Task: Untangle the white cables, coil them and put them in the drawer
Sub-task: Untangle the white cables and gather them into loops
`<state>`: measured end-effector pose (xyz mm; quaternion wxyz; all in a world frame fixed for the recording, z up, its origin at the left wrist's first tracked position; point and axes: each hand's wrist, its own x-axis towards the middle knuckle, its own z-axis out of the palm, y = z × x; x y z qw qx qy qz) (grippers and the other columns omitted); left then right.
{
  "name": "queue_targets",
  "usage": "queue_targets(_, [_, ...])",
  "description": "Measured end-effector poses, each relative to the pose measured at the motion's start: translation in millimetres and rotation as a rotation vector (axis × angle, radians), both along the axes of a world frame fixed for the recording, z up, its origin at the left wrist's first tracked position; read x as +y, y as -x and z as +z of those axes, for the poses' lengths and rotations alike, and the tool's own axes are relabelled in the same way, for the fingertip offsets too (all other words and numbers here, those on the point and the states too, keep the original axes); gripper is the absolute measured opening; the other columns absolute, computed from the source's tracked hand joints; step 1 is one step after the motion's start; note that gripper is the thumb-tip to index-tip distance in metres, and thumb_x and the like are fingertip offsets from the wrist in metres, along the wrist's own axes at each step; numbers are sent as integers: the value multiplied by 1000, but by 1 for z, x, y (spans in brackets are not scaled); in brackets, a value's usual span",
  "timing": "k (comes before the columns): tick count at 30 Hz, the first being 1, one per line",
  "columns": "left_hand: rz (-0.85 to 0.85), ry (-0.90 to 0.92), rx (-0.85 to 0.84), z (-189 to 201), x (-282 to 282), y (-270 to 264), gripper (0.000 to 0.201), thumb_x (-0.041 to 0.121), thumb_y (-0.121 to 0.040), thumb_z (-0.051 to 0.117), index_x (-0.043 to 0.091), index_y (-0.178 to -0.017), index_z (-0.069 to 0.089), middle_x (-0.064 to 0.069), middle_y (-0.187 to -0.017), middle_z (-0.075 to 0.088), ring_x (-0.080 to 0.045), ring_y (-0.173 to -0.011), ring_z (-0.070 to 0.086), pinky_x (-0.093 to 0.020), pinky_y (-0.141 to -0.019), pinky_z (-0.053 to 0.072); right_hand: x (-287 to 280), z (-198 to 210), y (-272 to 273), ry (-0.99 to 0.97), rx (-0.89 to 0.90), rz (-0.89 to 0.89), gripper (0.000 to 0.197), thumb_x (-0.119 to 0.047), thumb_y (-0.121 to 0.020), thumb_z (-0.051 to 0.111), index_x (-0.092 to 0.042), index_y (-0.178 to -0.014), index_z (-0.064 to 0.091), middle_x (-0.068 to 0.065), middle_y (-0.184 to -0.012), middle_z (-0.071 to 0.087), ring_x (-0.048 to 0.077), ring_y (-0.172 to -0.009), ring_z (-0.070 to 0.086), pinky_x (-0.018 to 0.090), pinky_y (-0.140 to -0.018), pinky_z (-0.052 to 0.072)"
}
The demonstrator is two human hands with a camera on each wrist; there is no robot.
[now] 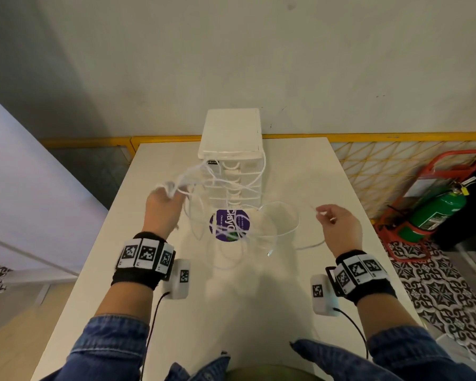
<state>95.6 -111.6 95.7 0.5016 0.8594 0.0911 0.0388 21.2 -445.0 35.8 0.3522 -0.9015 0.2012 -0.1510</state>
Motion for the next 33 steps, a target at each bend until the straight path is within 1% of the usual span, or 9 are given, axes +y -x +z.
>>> queue_targets(3, [-323, -442, 218, -13, 8, 5, 26, 30, -89, 63, 7, -78, 63, -11, -79, 62, -29, -82, 60, -29, -65, 42, -2, -19, 5, 51, 318, 49, 8, -15, -87, 60, -23, -86, 63, 4, -87, 63, 24, -84, 59, 28, -70, 40])
queue_targets(7, [-269, -394, 202, -17, 24, 10, 28, 22, -88, 64, -4, -78, 63, -13, -70, 55, -26, -70, 51, -23, -55, 34, -8, -32, 13, 166, 526, -23, 16, -14, -87, 57, -28, -79, 57, 4, -98, 67, 24, -87, 60, 32, -75, 50])
queue_targets(11, [-178, -297, 185, -9, 29, 15, 21, 18, -88, 64, 4, -74, 60, -4, -63, 52, -20, -62, 49, -23, -50, 37, -2, -30, 10, 161, 676, 86, 33, -6, -86, 46, -30, -69, 61, 4, -104, 66, 25, -95, 61, 34, -85, 51])
queue_targets(14, [-148, -122, 156, -3, 27, 24, 15, 17, -87, 66, 7, -76, 63, -8, -62, 51, -21, -55, 50, -29, -39, 49, 8, -26, -5, 113, 504, 112, 32, -2, -85, 45, -22, -99, 66, 8, -114, 63, 26, -104, 59, 34, -89, 48])
queue_targets(18, [-145, 44, 107, 9, 34, 29, 5, 16, -83, 70, 21, -81, 69, -6, -60, 47, -23, -51, 51, -47, -55, 56, 42, -10, -31, -6, 53, 288, 32, -4, -92, 45, -16, -117, 61, 6, -114, 64, 20, -104, 59, 24, -87, 42])
queue_targets(22, [-183, 108, 48, 18, 42, 34, 18, 7, -87, 63, 23, -86, 72, -10, -56, 43, -22, -48, 46, -27, -42, 51, 94, 14, -61, -73, -101, 543, 39, -3, -93, 44, -18, -128, 54, 1, -117, 64, 14, -108, 58, 24, -93, 43])
queue_targets(26, [-203, 155, 42, 21, 44, 41, 24, 0, -88, 61, 22, -83, 72, -9, -52, 41, -11, -40, 45, -22, -39, 47, 136, 21, -87, -126, 77, 764, 66, 6, -88, 49, -22, -145, 30, 5, -143, 44, 18, -130, 43, 31, -109, 35])
queue_targets(29, [-193, 178, 37, 19, 48, 42, 24, -1, -88, 60, 20, -87, 73, -6, -48, 40, -10, -38, 42, -25, -40, 49, 157, 19, -94, -14, 227, 900, 58, 2, -90, 50, -18, -143, 35, 6, -141, 44, 23, -127, 45, 12, -97, 29])
queue_targets(33, [-71, 151, 62, 11, 60, 36, 13, 9, -89, 62, 1, -95, 71, -5, -47, 40, -11, -36, 40, -28, -40, 49, 146, 11, -92, -30, 166, 850, 21, -16, -90, 59, -8, -106, 68, 10, -107, 67, 24, -99, 60, 29, -91, 44])
